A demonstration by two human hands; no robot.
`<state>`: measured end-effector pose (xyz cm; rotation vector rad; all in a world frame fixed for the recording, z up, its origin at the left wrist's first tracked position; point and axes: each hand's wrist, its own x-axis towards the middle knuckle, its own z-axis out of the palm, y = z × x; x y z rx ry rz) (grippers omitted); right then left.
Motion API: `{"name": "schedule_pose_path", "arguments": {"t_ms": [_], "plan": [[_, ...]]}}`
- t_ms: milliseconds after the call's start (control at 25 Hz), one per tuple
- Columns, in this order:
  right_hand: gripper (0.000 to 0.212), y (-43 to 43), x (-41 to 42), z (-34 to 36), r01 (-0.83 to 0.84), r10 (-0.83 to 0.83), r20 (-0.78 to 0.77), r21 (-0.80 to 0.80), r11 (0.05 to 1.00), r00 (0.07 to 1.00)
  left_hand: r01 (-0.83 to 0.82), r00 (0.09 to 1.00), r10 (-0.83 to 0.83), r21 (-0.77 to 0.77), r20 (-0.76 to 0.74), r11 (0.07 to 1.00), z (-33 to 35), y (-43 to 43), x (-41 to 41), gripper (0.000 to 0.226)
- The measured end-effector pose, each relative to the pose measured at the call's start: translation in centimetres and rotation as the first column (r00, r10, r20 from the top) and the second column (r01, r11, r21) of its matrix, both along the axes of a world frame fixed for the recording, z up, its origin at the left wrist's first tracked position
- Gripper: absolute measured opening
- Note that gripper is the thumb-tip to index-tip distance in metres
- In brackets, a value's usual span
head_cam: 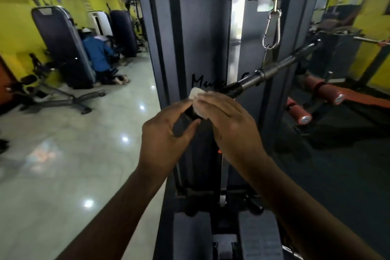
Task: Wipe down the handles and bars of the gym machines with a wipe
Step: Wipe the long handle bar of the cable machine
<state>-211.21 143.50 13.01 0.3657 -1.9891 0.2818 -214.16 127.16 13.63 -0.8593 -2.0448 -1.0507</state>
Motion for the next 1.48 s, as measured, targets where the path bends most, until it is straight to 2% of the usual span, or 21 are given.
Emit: {"name": "schedule_pose_path", "arguments": {"t_ms": [120, 160, 240, 280, 360, 400, 480, 520, 640, 720, 760, 800, 840, 920, 1000, 1040, 1080, 1240, 1360, 1400, 1480], "plan": [[0.032, 1.5, 0.1, 0.5, 0.056, -0.057, -0.006, -0.174, 0.983, 0.998, -0.056, 0.998, 0.056, 0.019, -0.001, 0.998, -0.7, 0.4, 0.2, 0.043], [0.032, 1.5, 0.0, 0.5, 0.043, -0.043, -0.003, -0.133, 0.990, 0.999, -0.058, 0.998, 0.058, 0.013, -0.016, 0.998, -0.9, 0.6, 0.2, 0.043], [0.033, 1.2, -0.2, -0.1, 0.028, -0.029, 0.025, 0.049, 0.998, 0.999, -0.055, 0.997, 0.054, -0.009, -0.063, 0.998, -1.1, 0.9, 0.0, 0.043], [0.032, 1.3, -0.4, 0.0, 0.042, -0.044, 0.034, 0.041, 0.998, 0.998, -0.054, 0.995, 0.053, -0.014, -0.082, 0.998, -1.3, 0.9, -0.2, 0.043], [0.028, 2.3, -1.1, 0.5, 0.108, -0.108, 0.009, -0.131, 0.986, 0.994, -0.052, 0.995, 0.051, -0.014, -0.083, 0.999, -1.5, 1.0, -0.5, 0.043], [0.028, 2.7, -1.3, 0.8, 0.130, -0.131, 0.007, -0.168, 0.977, 0.991, -0.047, 0.996, 0.046, -0.015, -0.074, 0.999, -1.7, 1.0, -0.7, 0.043], [0.027, 2.4, -1.5, 0.0, 0.155, -0.151, 0.048, -0.089, 0.984, 0.987, -0.037, 0.997, 0.036, -0.025, -0.069, 0.999, -1.9, 1.1, -1.0, 0.044], [0.025, 2.0, -1.6, -0.4, 0.148, -0.142, 0.059, -0.105, 0.983, 0.988, -0.027, 0.997, 0.025, -0.031, -0.069, 0.999, -1.9, 1.1, -1.3, 0.045], [0.023, 1.9, -1.8, -0.6, 0.162, -0.133, 0.100, -0.412, 0.896, 0.986, 0.005, 0.998, -0.006, -0.014, -0.063, 1.000, -2.4, 0.9, -2.2, 0.044], [0.022, 2.2, -2.0, -0.5, 0.237, -0.216, 0.096, -0.409, 0.881, 0.972, 0.031, 0.997, -0.030, 0.005, -0.076, 1.000, -2.7, 0.9, -2.8, 0.043], [0.020, 2.2, -2.1, -0.7, 0.245, -0.234, 0.082, -0.463, 0.852, 0.969, 0.044, 0.996, -0.043, 0.012, -0.076, 0.999, -2.8, 0.9, -2.9, 0.043], [0.018, 1.9, -2.2, -0.9, 0.227, -0.229, 0.073, -0.591, 0.774, 0.971, 0.059, 0.996, -0.058, 0.021, -0.072, 0.998, -2.9, 1.0, -3.1, 0.043], [0.016, 1.2, -2.3, -1.2, 0.175, -0.187, 0.070, -0.747, 0.641, 0.980, 0.078, 0.995, -0.076, 0.030, -0.071, 0.997, -2.9, 1.0, -3.2, 0.042], [0.015, -0.3, -2.6, -1.4, -0.026, 0.001, -0.026, -0.958, 0.285, 1.000, 0.096, 0.992, -0.093, 0.034, -0.087, 0.995, -3.0, 1.1, -3.3, 0.043], [0.021, -1.3, -3.1, -1.4, -0.232, 0.155, -0.245, -0.968, -0.097, 0.957, 0.104, 0.990, -0.101, 0.025, -0.097, 0.994, -3.0, 1.2, -3.5, 0.043], [0.025, -1.7, -3.1, -1.3, -0.285, 0.182, -0.330, -0.929, -0.235, 0.926, 0.109, 0.989, -0.107, 0.022, -0.101, 0.994, -3.1, 1.2, -3.6, 0.043], [0.027, -2.2, -3.0, -1.3, -0.307, 0.199, -0.379, -0.897, -0.317, 0.904, 0.112, 0.988, -0.109, 0.021, -0.107, 0.994, -3.2, 1.2, -3.6, 0.043], [0.016, -3.4, -2.4, -1.0, -0.260, 0.329, -0.405, -0.876, -0.406, 0.853, 0.076, 0.988, -0.070, 0.037, -0.140, 0.996, -2.8, 0.6, -3.8, 0.043], [0.026, -3.9, -2.7, -0.9, -0.305, 0.280, -0.478, -0.818, -0.488, 0.832, 0.084, 0.988, -0.081, 0.021, -0.129, 0.996, -2.5, 0.4, -3.9, 0.043], [0.025, -4.3, -2.8, -1.0, -0.306, 0.295, -0.489, -0.813, -0.496, 0.821, 0.074, 0.989, -0.073, 0.007, -0.126, 0.997, -2.5, 0.3, -3.9, 0.044], [0.016, -5.3, -2.7, -1.4, -0.276, 0.328, -0.438, -0.855, -0.438, 0.837, 0.062, 0.990, -0.064, -0.018, -0.129, 0.998, -2.4, 0.3, -4.0, 0.043]]}}
